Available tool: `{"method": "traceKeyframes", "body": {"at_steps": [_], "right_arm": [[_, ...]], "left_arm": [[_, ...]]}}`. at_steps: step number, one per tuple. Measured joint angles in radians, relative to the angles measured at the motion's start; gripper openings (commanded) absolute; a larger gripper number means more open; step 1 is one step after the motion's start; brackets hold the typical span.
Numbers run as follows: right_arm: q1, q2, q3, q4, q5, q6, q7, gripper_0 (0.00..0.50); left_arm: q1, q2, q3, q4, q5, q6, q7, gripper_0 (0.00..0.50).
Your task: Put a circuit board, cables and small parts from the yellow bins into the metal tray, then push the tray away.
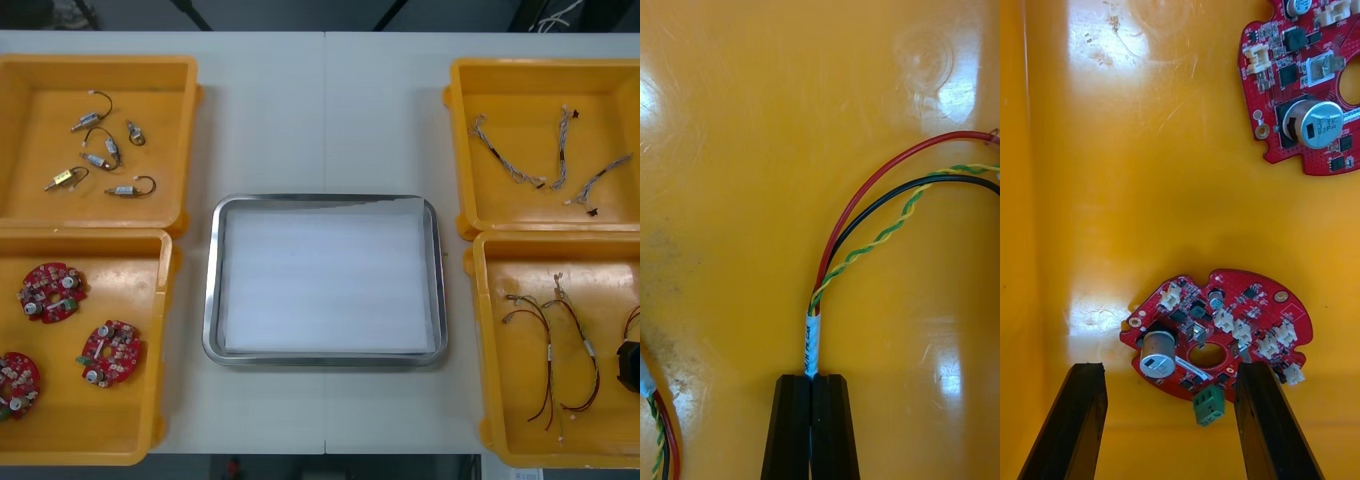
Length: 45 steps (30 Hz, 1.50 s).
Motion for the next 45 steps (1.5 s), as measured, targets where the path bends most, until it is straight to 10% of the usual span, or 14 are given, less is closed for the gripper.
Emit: {"method": "traceKeyframes", "body": {"at_steps": [11,43,44,45], "right_arm": [[0.000,0.000,-0.022,-0.008,-0.006,0.031,0.001,0.000],[-0.169,-0.018,-0.443,-0.348,-0.160,0.772,-0.001,0.000],[-0.175,-0.025,-0.449,-0.367,-0.160,0.790,-0.002,0.000],[-0.179,-0.034,-0.453,-0.387,-0.159,0.805,-0.004,0.000]], "left_arm": [[0.000,0.013,-0.057,0.028,0.001,-0.052,-0.001,0.500],[-0.087,0.016,-0.175,0.098,0.005,-0.099,-0.003,0.500],[-0.087,0.016,-0.175,0.098,0.005,-0.099,-0.003,0.486],[-0.087,0.016,-0.175,0.098,0.005,-0.099,-0.003,0.357]]}}
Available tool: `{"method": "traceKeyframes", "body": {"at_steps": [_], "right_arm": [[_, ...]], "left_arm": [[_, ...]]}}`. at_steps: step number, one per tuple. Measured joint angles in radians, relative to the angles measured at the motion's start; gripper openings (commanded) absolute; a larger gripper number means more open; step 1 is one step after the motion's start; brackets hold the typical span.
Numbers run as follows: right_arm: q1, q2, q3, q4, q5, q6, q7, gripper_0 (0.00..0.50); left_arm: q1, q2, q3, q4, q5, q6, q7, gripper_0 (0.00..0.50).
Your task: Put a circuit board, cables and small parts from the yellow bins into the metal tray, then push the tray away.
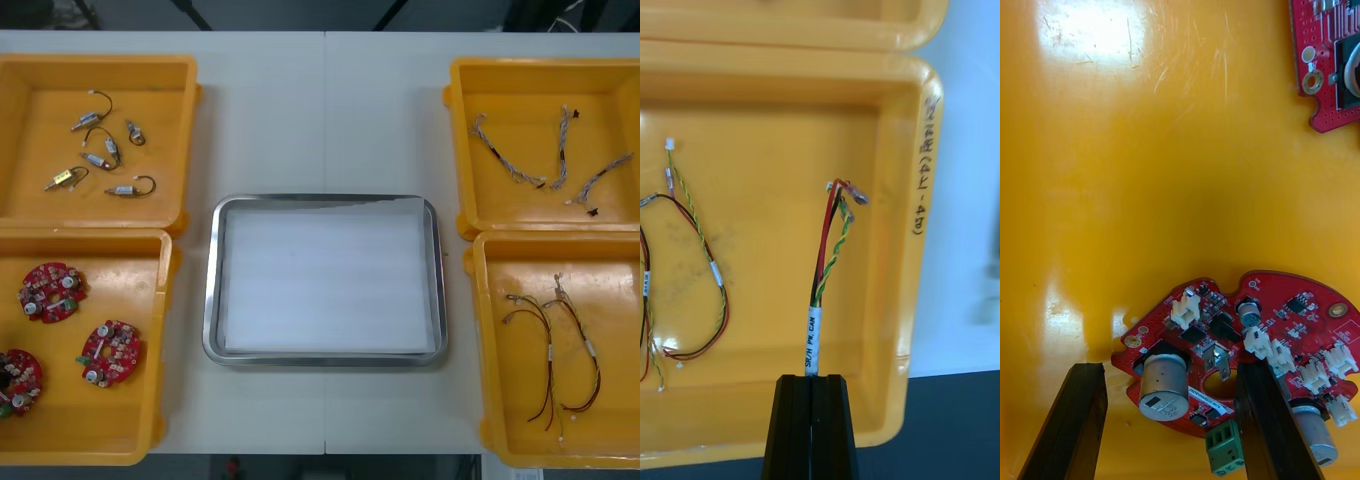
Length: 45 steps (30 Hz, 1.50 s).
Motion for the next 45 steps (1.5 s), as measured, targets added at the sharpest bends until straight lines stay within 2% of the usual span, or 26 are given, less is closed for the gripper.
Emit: {"method": "traceKeyframes", "body": {"at_steps": [1,2,7,12,20,25,33,39,45], "right_arm": [[-0.004,-0.008,-0.002,-0.020,0.000,0.013,-0.004,0.000],[-0.008,-0.017,-0.002,-0.041,0.000,0.031,-0.013,0.000],[-0.024,-0.043,0.000,-0.131,-0.025,0.074,-0.126,0.000],[-0.054,-0.056,0.044,-0.210,-0.045,0.076,-0.140,0.000],[-0.151,-0.079,0.151,-0.249,-0.186,0.077,-0.139,0.000],[-0.204,-0.108,0.225,-0.270,-0.223,0.078,-0.139,0.000],[-0.291,-0.154,0.326,-0.272,-0.245,0.079,-0.139,0.000],[-0.339,-0.174,0.370,-0.269,-0.252,0.080,-0.138,0.000],[-0.358,-0.176,0.370,-0.254,-0.262,0.080,-0.116,0.000]], "left_arm": [[0.000,0.000,0.000,0.001,0.000,0.000,0.000,0.234],[0.000,0.000,0.000,0.001,0.000,0.000,0.000,0.000],[0.000,0.000,0.000,0.003,0.001,0.000,0.000,0.000],[-0.002,0.000,0.000,0.004,0.003,0.000,0.000,0.000],[-0.015,0.012,0.002,0.003,0.012,0.020,-0.001,0.000],[-0.034,0.015,0.048,-0.017,0.016,0.133,-0.001,0.000],[-0.035,0.015,0.195,-0.101,0.022,0.303,-0.001,0.000],[-0.055,0.015,0.294,-0.206,0.024,0.459,0.000,0.000],[-0.143,0.015,0.310,-0.366,-0.013,0.608,0.034,0.000]]}}
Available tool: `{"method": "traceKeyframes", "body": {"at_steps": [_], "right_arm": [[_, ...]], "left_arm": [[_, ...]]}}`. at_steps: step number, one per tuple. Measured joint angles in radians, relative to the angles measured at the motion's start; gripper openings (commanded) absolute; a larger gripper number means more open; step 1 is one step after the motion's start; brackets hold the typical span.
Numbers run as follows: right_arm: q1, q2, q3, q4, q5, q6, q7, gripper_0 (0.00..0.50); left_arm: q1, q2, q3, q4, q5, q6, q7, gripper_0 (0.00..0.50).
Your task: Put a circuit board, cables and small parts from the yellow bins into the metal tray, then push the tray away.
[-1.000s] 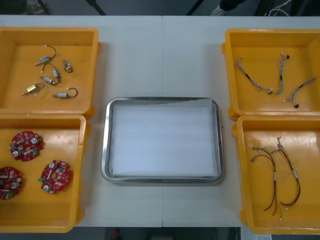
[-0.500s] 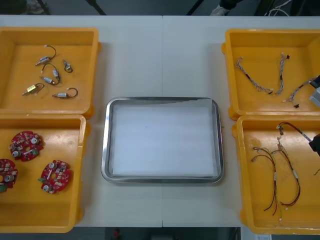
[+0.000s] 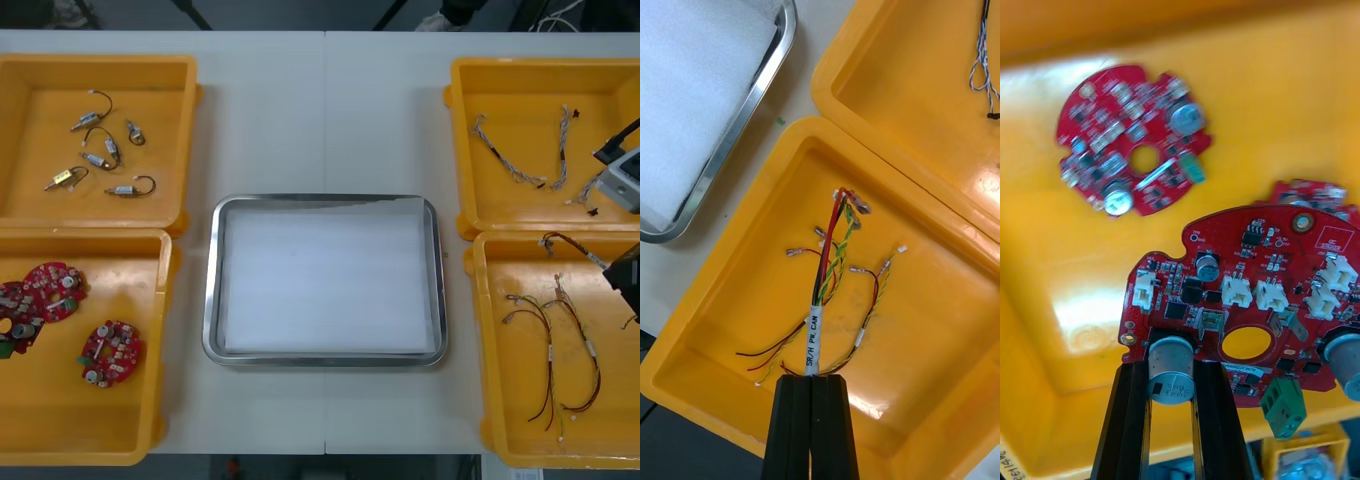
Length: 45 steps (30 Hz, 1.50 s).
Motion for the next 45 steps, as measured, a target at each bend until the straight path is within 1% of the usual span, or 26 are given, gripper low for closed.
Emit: {"method": "traceKeyframes", "body": {"at_steps": [3,6,9,11,13,18,21,24,29,33,37,41,45], "right_arm": [[-0.001,0.000,0.000,0.005,0.000,0.000,0.009,0.000],[-0.001,0.000,0.000,0.010,0.000,0.000,0.009,0.000],[-0.002,0.000,0.000,0.016,0.000,0.000,0.009,0.000],[-0.002,0.000,0.000,0.019,0.002,0.000,0.009,0.000],[-0.002,0.000,0.000,0.020,0.006,0.000,0.009,0.000],[-0.002,0.000,0.000,0.023,0.007,0.000,0.009,0.000],[-0.002,0.000,0.000,0.024,0.007,0.000,0.009,0.000],[-0.002,0.000,0.000,0.024,0.007,0.000,0.009,0.000],[-0.002,0.000,0.000,0.024,-0.002,0.000,0.011,0.000],[-0.003,0.000,0.000,0.026,-0.009,0.000,0.041,0.000],[-0.003,0.000,0.000,0.029,-0.010,0.000,0.042,0.000],[-0.003,0.000,0.000,0.035,-0.014,0.000,0.042,0.000],[-0.003,0.000,0.000,0.037,-0.015,0.000,0.042,0.000]], "left_arm": [[-0.054,0.000,-0.005,-0.086,-0.042,0.067,0.119,0.000],[-0.117,0.000,-0.041,-0.168,-0.081,0.119,0.326,0.000],[-0.204,0.000,-0.112,-0.243,-0.100,0.168,0.566,0.000],[-0.269,0.000,-0.167,-0.279,-0.102,0.197,0.682,0.000],[-0.338,-0.001,-0.224,-0.311,-0.103,0.230,0.750,0.000],[-0.500,-0.029,-0.350,-0.366,-0.104,0.314,0.755,0.000],[-0.580,-0.057,-0.419,-0.377,-0.107,0.339,0.758,0.000],[-0.655,-0.080,-0.503,-0.377,-0.125,0.344,0.762,0.000],[-0.754,-0.113,-0.657,-0.378,-0.196,0.344,0.821,0.000],[-0.825,-0.153,-0.787,-0.378,-0.264,0.345,0.933,0.000],[-0.892,-0.202,-0.902,-0.374,-0.319,0.345,1.032,0.000],[-0.946,-0.259,-0.994,-0.350,-0.372,0.345,1.048,0.000],[-0.974,-0.311,-1.055,-0.302,-0.420,0.332,1.048,0.000]]}}
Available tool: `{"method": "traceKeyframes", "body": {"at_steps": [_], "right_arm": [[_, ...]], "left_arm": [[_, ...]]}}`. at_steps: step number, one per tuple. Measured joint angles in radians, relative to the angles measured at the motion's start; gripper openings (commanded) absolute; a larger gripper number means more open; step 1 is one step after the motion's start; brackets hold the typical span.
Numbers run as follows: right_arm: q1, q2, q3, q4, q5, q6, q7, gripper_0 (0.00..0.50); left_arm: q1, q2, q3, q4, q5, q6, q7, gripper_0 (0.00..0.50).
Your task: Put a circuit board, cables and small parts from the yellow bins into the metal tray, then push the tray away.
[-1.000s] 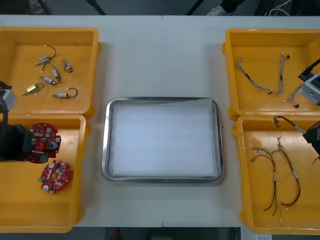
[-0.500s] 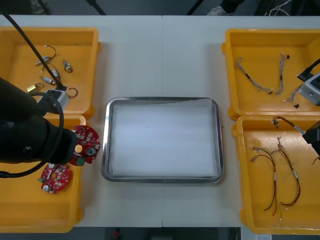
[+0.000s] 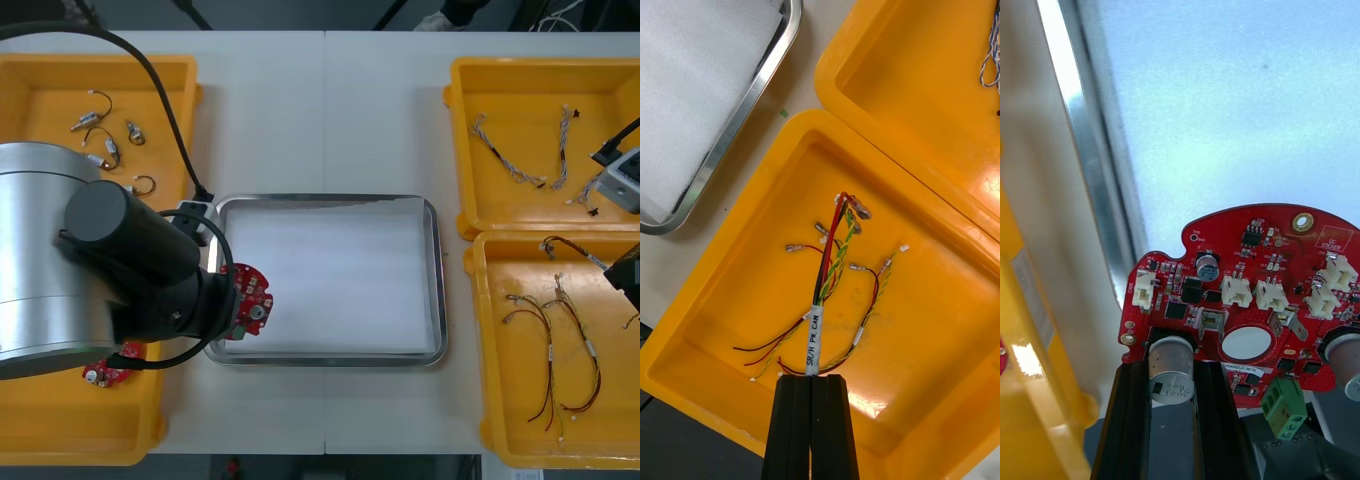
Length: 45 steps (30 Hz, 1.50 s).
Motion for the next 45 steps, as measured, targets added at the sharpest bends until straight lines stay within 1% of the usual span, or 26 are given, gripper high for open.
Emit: {"method": "traceKeyframes", "body": {"at_steps": [5,11,22,27,29,30,31,32,33,39,45], "right_arm": [[0.000,0.000,0.000,0.001,0.000,0.000,0.000,0.000],[0.000,0.000,0.000,0.001,-0.004,0.000,0.024,0.000],[0.000,0.000,0.000,0.002,-0.011,0.000,0.030,0.000],[0.000,0.000,0.000,0.002,-0.011,0.000,0.030,0.000],[0.000,0.000,0.000,0.002,-0.011,0.000,0.030,0.000],[0.000,0.000,0.000,0.002,-0.011,0.000,0.030,0.000],[0.000,0.000,0.000,0.002,-0.011,0.000,0.030,0.000],[0.000,0.000,0.000,0.002,-0.011,0.000,0.030,0.000],[0.000,0.000,0.000,0.002,-0.011,0.000,0.031,0.000],[0.000,0.000,0.000,0.002,-0.012,0.000,0.065,0.000],[0.000,0.000,0.000,0.002,-0.013,0.000,0.067,0.000]], "left_arm": [[-0.016,-0.043,-0.061,0.078,-0.052,-0.063,0.000,0.000],[-0.028,-0.065,-0.154,0.170,-0.121,-0.151,0.000,0.000],[-0.029,-0.088,-0.244,0.310,-0.189,-0.280,0.000,0.000],[-0.029,-0.097,-0.255,0.343,-0.201,-0.294,0.000,0.001],[-0.029,-0.098,-0.262,0.343,-0.210,-0.298,0.000,0.010],[-0.029,-0.099,-0.265,0.343,-0.214,-0.300,0.000,0.135],[-0.029,-0.099,-0.268,0.343,-0.217,-0.302,0.000,0.364],[-0.029,-0.099,-0.271,0.343,-0.219,-0.304,0.000,0.449],[-0.029,-0.099,-0.272,0.343,-0.220,-0.304,0.000,0.500],[-0.029,-0.100,-0.272,0.342,-0.230,-0.304,0.000,0.500],[-0.029,-0.100,-0.272,0.335,-0.232,-0.301,0.000,0.500]]}}
